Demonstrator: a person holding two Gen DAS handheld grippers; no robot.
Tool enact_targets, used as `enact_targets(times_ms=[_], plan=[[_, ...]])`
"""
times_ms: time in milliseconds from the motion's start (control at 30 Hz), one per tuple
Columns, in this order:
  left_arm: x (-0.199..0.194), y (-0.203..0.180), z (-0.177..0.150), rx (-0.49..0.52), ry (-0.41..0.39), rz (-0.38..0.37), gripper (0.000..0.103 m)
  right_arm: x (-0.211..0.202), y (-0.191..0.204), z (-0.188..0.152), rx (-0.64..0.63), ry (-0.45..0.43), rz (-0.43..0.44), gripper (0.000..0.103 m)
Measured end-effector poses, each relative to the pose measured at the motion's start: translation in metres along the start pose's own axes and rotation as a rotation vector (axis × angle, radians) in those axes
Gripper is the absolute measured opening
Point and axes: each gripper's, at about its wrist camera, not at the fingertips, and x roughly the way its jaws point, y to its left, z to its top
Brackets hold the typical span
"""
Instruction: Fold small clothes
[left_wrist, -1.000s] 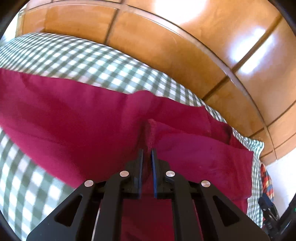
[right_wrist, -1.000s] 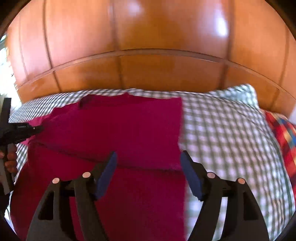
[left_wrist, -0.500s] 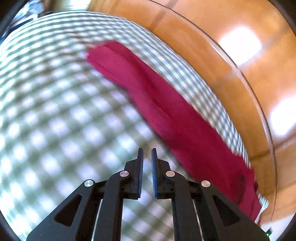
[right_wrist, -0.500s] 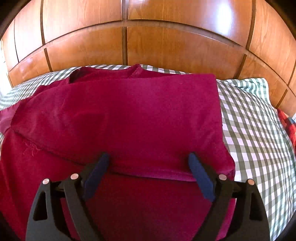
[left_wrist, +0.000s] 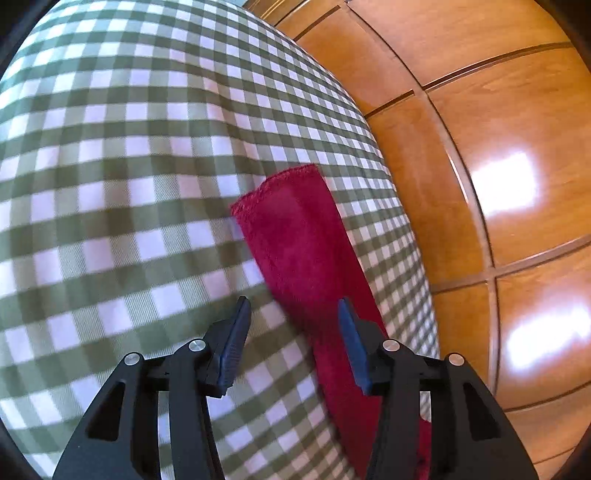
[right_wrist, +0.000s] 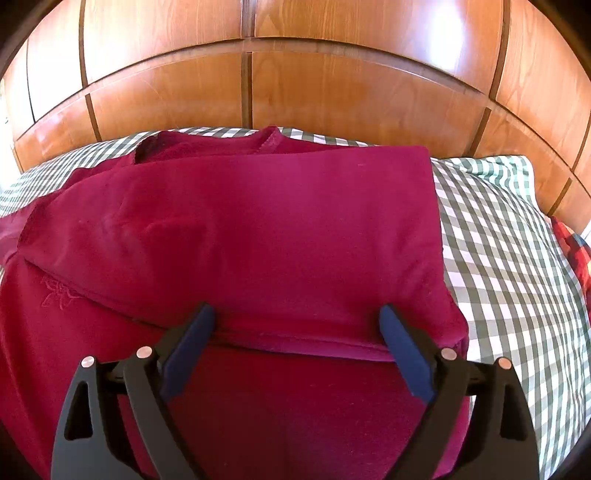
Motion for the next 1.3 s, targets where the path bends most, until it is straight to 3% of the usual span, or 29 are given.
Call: enact_targets(times_ms=[100,133,167,233,367,500,600,700,767,867,1000,1100,1167,1300], plan=[[0.008,-0.003,0.004,-0.016,-0.026,0.033,0.047,0.000,0.001,0.000,-0.001,-0.002,-0.003,0.091],[0.012,-0.003,0.010,-0.014,-0.031,0.047,0.043,0.000,0.000,0.000,-0.001,-0.002,-0.003,0.091],[0.015,-0.004,0.013,-0.004,-0.034,0.069,0.026,0.000,0.000,-0.001,-0.001,-0.002,-0.003,0.091],[0.019,-0.009,0.017,0.037,-0.041,0.116,0.008,0.000,0.000,-0.001,-0.001,-0.002,-0.003,0.091],[0.004,-0.031,0.016,0.109,-0.099,0.098,0.006,0.000,0.000,0.000,-0.002,-0.002,-0.003,0.091],[-0.027,-0.078,-0.003,0.231,-0.119,-0.031,0.006,0.000,0.000,0.000,0.000,-0.003,-0.001,0.091],[-0.048,-0.131,-0.043,0.412,-0.125,-0.124,0.006,0.000,0.000,0.000,0.002,-0.004,0.001,0.091],[-0.059,-0.178,-0.105,0.594,-0.087,-0.208,0.006,-0.001,-0.002,0.000,0.008,-0.005,0.005,0.091],[-0.055,-0.203,-0.152,0.682,-0.028,-0.275,0.006,0.000,-0.003,0.000,0.011,-0.006,0.010,0.091],[-0.040,-0.226,-0.224,0.789,0.064,-0.319,0.006,0.000,-0.004,0.000,0.018,-0.006,0.019,0.091],[-0.002,-0.237,-0.304,0.892,0.196,-0.297,0.006,0.000,-0.005,0.000,0.027,-0.006,0.032,0.091],[0.026,-0.232,-0.355,0.973,0.268,-0.224,0.006,0.001,-0.006,0.000,0.037,-0.007,0.044,0.091],[0.028,-0.224,-0.371,1.001,0.283,-0.199,0.009,0.001,-0.008,-0.001,0.047,-0.008,0.055,0.091],[0.010,-0.205,-0.375,1.008,0.271,-0.219,0.012,0.001,-0.010,-0.001,0.058,-0.005,0.073,0.092]])
